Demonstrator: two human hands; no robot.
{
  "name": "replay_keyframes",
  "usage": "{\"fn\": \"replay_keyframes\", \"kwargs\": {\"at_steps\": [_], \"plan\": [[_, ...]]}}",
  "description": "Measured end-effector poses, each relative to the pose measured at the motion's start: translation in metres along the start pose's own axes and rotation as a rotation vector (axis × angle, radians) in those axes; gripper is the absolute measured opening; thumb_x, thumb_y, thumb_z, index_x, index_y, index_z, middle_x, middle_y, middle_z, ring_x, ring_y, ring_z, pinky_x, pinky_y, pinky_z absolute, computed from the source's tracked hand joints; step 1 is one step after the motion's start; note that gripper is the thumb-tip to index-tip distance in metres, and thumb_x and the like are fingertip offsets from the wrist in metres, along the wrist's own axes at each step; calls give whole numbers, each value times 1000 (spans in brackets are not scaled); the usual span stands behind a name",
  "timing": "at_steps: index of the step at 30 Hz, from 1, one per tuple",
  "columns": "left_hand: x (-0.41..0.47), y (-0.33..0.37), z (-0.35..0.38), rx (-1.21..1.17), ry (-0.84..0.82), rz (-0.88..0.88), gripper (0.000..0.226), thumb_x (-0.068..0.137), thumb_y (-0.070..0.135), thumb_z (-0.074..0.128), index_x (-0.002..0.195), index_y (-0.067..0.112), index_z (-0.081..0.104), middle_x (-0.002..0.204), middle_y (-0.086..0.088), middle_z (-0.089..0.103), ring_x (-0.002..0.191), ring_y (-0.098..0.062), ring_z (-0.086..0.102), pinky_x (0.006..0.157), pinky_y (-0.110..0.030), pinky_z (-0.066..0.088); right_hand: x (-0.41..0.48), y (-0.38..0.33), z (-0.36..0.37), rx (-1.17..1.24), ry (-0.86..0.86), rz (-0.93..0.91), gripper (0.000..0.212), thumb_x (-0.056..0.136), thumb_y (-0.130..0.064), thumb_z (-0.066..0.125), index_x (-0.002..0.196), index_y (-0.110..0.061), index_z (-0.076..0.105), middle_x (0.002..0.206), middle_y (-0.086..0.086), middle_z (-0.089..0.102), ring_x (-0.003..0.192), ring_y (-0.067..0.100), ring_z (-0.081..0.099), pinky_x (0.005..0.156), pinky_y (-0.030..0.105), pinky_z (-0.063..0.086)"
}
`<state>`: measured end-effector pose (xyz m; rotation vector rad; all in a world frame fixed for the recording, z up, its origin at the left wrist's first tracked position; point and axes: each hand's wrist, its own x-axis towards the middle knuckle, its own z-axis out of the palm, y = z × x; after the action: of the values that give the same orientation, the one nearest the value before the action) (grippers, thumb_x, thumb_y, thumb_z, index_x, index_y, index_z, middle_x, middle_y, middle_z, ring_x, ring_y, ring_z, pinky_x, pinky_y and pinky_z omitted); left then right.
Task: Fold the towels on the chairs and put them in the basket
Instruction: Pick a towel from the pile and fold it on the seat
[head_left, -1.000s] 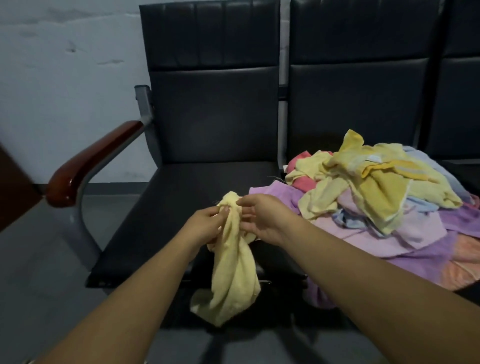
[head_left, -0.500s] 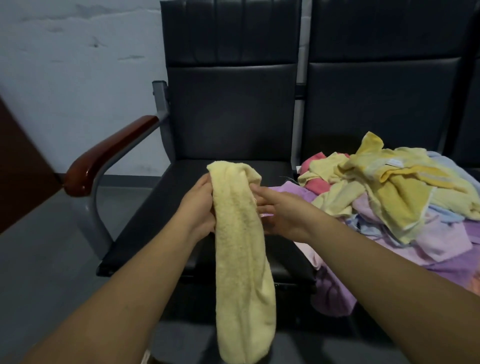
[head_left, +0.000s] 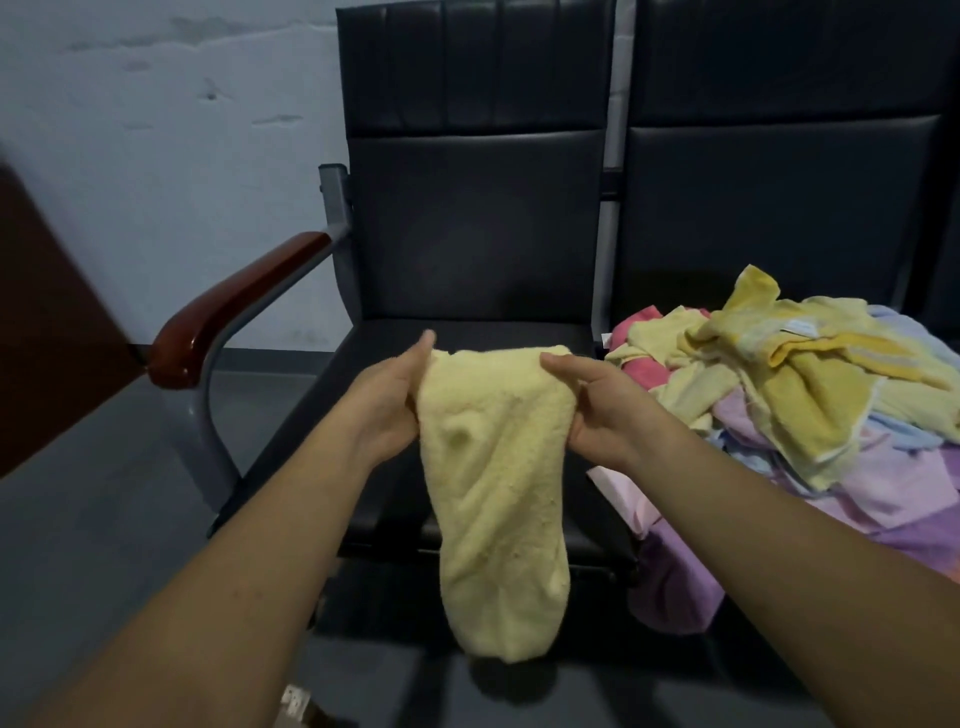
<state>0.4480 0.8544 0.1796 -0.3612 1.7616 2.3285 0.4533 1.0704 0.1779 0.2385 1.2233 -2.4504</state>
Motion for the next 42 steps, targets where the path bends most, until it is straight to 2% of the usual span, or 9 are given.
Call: {"fn": "replay_keyframes", "kwargs": {"at_steps": [4,9,12,19,22,26,32,38,42], "plan": [[3,5,-2,319,49,128,37,86,8,74,123,10,65,115,-8,70,104,-23,70,87,-37,57,1,-4,-5,136,39,-52,15,91,-10,63,103,-2,64,92,11,67,87,25,68,82,39,56],[4,6,-17,916,228,364,21,100,40,55,92,21,58,93,-1,64,86,-19,60,73,-37,47,10,-5,-15,-3,101,-102,19,93,-2,59,77,-10,56,88,10,60,89,25,62,89,40,54],[5,4,-27,905,199,286,26,100,45,53,94,21,57,96,-3,65,89,-23,62,78,-42,53,13,-6,-17,-148,142,-137,16,93,-2,62,85,-15,57,90,6,59,77,18,59,72,35,53],[-5,17,-22,108,29,112,27,90,6,69,116,7,60,113,-8,63,101,-23,66,87,-38,55,11,-3,-11,-451,340,-262,19,92,-2,64,106,-14,71,102,7,70,92,22,68,84,39,60],[-9,18,-28,408,102,207,47,85,-8,67,127,14,59,116,-3,58,105,-20,61,89,-35,54,7,-5,-10,-396,363,-283,21,92,1,63,109,-9,71,98,8,70,89,22,69,81,37,60],[-9,16,-41,917,383,373,22,82,9,76,92,27,70,87,11,63,94,-15,62,76,-31,51,-2,2,-12,-426,374,-256,20,93,0,63,109,-9,71,97,8,68,86,22,68,75,37,60],[-29,55,-36,966,353,455,10,84,24,75,85,19,67,80,1,61,76,-14,56,56,-29,40,-24,-35,4,-584,353,-390,14,90,-5,69,103,-8,74,90,8,71,81,23,66,74,40,58],[-56,122,-25,625,57,389,32,81,-2,77,103,19,69,107,-10,70,101,-23,66,89,-36,56,-53,-98,39,-700,334,-449,15,87,-4,73,102,-6,74,86,8,71,70,16,66,59,29,55],[-72,150,-26,784,177,536,39,79,-8,74,112,14,72,112,-9,69,106,-24,63,89,-33,52,-74,-118,47,-619,314,-438,21,89,0,70,109,2,70,87,12,69,71,20,65,52,26,56]]}}
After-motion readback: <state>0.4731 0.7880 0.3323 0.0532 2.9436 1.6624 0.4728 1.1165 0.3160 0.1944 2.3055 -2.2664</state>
